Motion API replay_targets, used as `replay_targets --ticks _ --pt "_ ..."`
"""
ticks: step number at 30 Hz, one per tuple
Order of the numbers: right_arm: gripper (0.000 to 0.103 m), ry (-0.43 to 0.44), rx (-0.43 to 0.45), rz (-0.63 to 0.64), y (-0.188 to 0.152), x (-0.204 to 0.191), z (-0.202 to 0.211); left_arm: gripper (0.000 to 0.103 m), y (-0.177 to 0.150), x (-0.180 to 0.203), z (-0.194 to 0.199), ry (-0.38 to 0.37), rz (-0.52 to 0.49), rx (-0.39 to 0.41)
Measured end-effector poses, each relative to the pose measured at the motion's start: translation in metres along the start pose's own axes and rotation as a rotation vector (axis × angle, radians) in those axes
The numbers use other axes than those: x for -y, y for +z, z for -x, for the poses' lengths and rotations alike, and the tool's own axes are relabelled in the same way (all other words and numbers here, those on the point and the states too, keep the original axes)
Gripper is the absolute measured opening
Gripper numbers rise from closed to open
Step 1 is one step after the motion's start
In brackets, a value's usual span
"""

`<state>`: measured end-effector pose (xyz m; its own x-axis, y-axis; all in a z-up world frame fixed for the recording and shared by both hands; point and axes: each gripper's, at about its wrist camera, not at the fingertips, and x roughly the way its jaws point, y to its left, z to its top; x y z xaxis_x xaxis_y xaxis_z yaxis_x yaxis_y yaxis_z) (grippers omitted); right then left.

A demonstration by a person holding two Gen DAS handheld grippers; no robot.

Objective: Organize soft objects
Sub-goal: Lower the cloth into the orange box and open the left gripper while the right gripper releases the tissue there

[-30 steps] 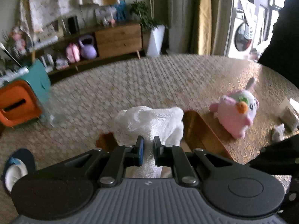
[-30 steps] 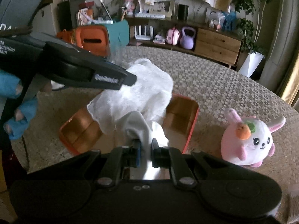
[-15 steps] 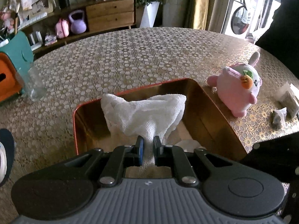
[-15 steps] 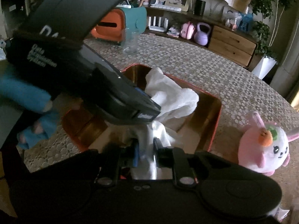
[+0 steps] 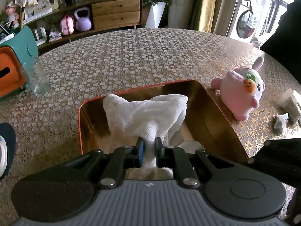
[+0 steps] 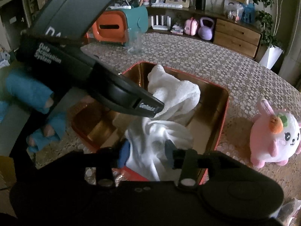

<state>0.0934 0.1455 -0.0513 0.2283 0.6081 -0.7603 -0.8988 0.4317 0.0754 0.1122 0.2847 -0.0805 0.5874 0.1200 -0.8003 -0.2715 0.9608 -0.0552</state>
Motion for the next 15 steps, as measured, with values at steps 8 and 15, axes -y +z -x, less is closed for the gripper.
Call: replay_targets --ticks 8,15 --pt "0.056 0.000 0.047 -0.029 -0.001 0.005 0.024 0.017 -0.004 0.000 0.014 0.008 0.000 0.027" --pt "0.064 -0.016 0.098 -0.022 -0.005 0.010 0.054 0.059 -0.009 0.005 0.041 0.033 -0.010 0.097"
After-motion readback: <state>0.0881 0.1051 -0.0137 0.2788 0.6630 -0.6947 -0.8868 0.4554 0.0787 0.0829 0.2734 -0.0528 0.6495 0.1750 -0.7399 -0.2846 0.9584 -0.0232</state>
